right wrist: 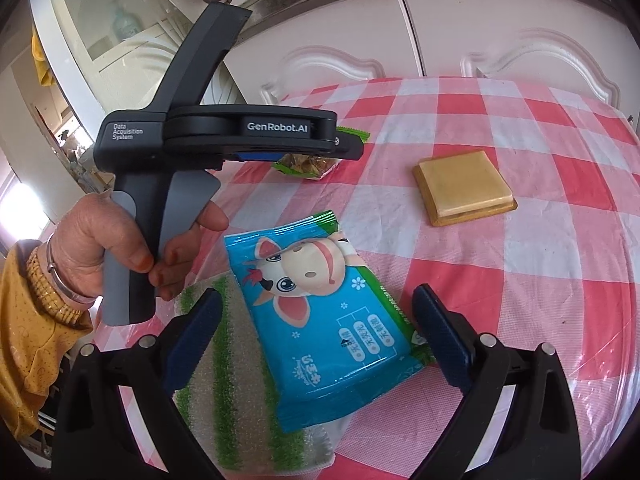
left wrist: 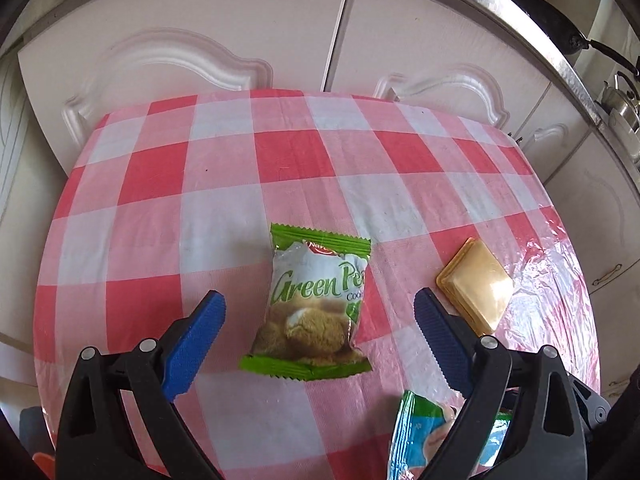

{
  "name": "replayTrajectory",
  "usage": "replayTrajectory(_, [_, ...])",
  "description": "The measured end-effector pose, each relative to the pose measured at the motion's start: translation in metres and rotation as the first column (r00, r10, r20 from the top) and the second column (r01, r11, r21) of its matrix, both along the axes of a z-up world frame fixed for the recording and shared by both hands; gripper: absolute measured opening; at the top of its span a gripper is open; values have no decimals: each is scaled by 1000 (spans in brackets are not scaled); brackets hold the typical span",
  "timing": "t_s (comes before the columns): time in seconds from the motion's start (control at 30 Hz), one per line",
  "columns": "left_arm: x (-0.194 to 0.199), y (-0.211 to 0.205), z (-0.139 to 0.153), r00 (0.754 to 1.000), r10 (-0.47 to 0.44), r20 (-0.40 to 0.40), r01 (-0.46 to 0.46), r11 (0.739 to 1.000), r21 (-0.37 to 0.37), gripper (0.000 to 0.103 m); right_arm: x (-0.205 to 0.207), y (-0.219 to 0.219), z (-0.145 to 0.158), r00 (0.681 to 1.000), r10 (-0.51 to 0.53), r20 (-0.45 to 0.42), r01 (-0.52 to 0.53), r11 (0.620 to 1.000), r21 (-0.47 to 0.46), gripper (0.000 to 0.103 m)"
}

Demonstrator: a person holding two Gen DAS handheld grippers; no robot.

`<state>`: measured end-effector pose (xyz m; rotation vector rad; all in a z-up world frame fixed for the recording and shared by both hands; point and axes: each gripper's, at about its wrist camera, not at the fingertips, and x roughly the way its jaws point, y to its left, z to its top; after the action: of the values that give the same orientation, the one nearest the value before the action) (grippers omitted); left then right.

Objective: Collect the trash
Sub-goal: 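Grasp the Green Peas packet with the left gripper while the right grasps the blue wipe pack, then carry the Green Peas packet and blue wipe pack with both grippers over the bucket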

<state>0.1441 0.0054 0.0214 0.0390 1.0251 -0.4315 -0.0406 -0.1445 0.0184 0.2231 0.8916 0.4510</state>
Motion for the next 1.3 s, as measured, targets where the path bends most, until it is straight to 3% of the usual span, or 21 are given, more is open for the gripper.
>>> replayTrajectory(0.07, [0, -1, -3, 1000, -4, 1, 4, 1000, 4, 94, 0, 1, 0, 1000, -9, 2, 9, 1000, -17, 85])
replayTrajectory(0.13, [0, -2, -5, 1000, -6, 4, 6, 1000, 6, 92, -1, 0, 1, 1000, -24, 3, 24, 999, -27, 80])
replayTrajectory(0.6, [-1, 4, -4, 998, 41, 55, -46, 995, 89, 49, -3, 2, 1, 1000, -25, 9, 26, 997, -76, 64])
replayTrajectory(0.7, [-2, 8, -3, 997, 64, 50, -68, 995, 74, 43, -5, 0, 0, 1000, -26, 8, 26, 997, -73, 62])
replayTrajectory(0.87, [-6, 13, -2, 995, 88, 43, -90, 994, 62, 40, -7, -2, 1, 1000, -26, 16, 27, 997, -72, 55])
replayTrajectory(1.3, [-56, 48, 31, 984, 149, 98, -146, 989, -38, 39, -11, -23, 2, 997, -72, 7, 72, 997, 21, 52])
